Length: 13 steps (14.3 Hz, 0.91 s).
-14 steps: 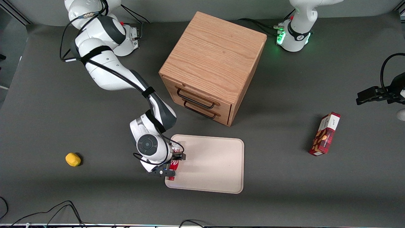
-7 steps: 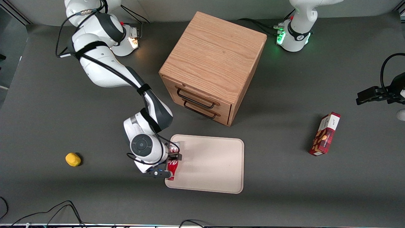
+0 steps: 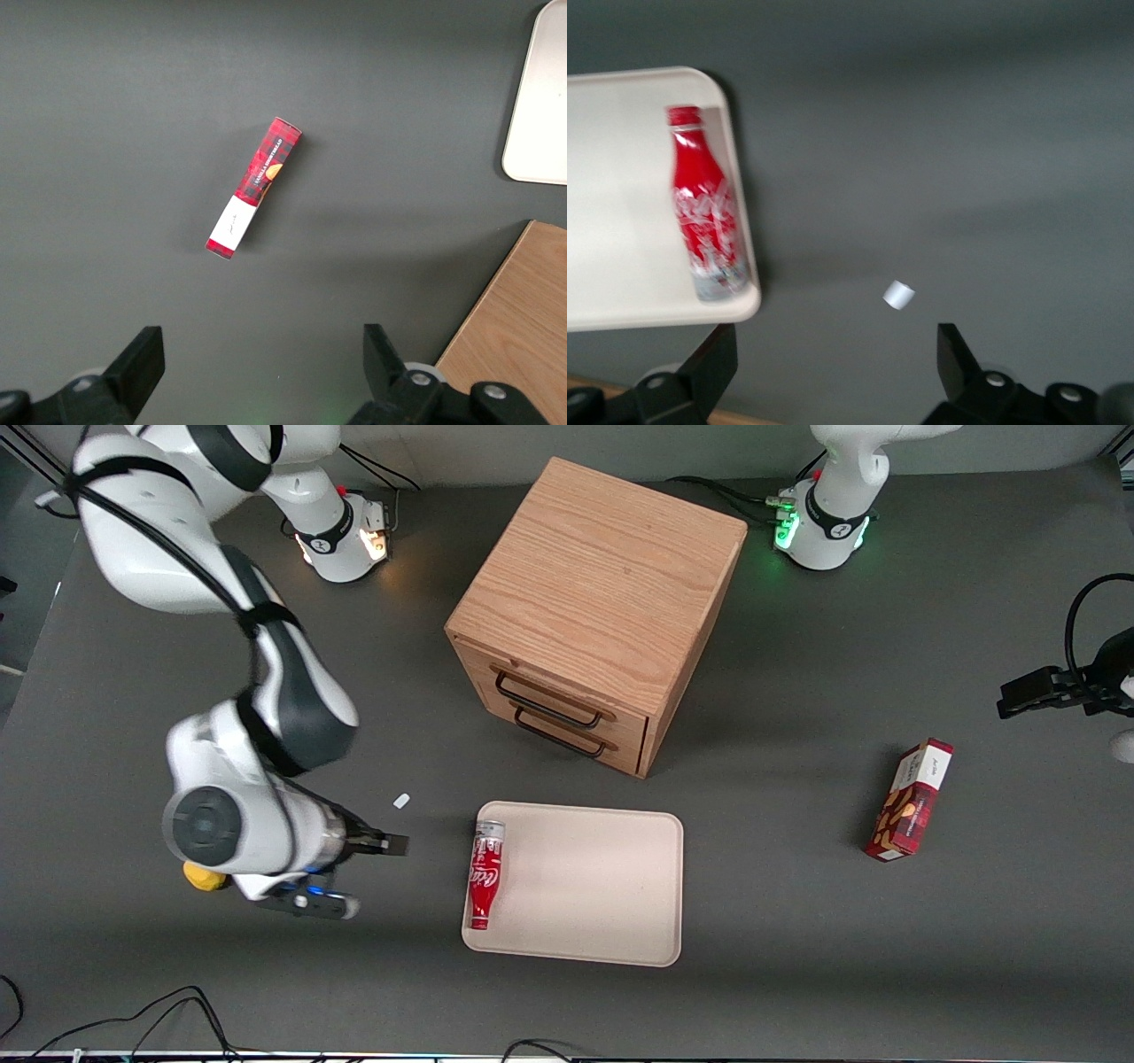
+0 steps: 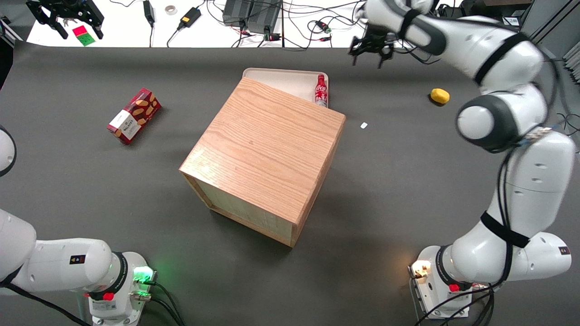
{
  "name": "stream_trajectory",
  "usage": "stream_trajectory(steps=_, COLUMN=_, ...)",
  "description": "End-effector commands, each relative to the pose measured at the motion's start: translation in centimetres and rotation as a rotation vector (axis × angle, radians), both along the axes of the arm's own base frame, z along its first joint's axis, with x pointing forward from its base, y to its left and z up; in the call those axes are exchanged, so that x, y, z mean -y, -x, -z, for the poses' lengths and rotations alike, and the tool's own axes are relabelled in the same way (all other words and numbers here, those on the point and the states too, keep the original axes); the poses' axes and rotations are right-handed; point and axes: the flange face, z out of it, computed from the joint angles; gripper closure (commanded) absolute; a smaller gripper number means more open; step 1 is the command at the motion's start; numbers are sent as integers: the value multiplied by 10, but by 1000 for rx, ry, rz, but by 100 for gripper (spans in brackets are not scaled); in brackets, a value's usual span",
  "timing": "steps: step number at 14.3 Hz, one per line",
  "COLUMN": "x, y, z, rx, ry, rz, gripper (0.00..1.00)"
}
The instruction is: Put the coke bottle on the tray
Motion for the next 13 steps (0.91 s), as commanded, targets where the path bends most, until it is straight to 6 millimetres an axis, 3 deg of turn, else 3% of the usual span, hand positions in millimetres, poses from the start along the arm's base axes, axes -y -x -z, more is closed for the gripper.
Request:
stream_trajectory(steps=1, x=47, y=44, z=-42, rx=-24, ry=10, rz=10, gripper=0)
stream_trajectory(steps=4, x=88, y=72, z=-71, rx=-16, ry=26, rz=-30, gripper=0)
stream_trajectory(steps=6, x=89, y=98, z=-92, rx=-4, ry=76, rz=-95, gripper=0)
stream_trajectory(steps=8, x=89, y=114, z=-106, rx=-41, ry=93, rz=-112, gripper=0)
stream_trajectory(steps=9, x=93, y=120, z=-123, rx=-27, ry=76, rz=-96, gripper=0)
stream_trajectory(steps=13, x=122, y=147, z=-168, rx=14, ry=22, rz=-85, gripper=0)
